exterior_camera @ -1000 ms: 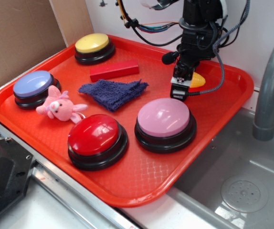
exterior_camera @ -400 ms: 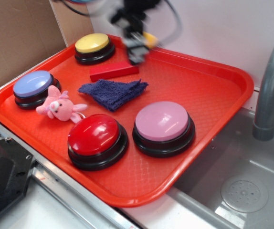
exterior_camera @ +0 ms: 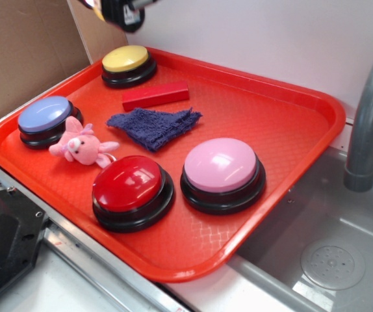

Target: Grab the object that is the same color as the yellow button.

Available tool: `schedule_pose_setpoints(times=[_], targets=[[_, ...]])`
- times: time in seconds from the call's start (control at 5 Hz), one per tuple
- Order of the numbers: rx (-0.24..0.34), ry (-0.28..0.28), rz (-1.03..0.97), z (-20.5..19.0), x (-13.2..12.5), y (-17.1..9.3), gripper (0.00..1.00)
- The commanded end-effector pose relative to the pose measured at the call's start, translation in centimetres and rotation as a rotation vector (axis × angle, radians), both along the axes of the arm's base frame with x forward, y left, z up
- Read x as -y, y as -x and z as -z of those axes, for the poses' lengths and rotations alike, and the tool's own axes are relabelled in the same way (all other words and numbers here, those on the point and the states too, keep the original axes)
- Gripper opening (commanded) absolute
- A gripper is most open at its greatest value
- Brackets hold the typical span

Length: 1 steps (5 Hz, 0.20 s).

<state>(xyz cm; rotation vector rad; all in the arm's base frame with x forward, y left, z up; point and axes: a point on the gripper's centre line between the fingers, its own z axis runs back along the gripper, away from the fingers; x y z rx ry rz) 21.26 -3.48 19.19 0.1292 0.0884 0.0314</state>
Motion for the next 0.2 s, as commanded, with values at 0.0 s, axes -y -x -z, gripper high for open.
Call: schedule_pose_setpoints(times=[0.0], targets=[[0.224, -0.011, -0.035, -4.45, 3.00, 0.92, 0.00]])
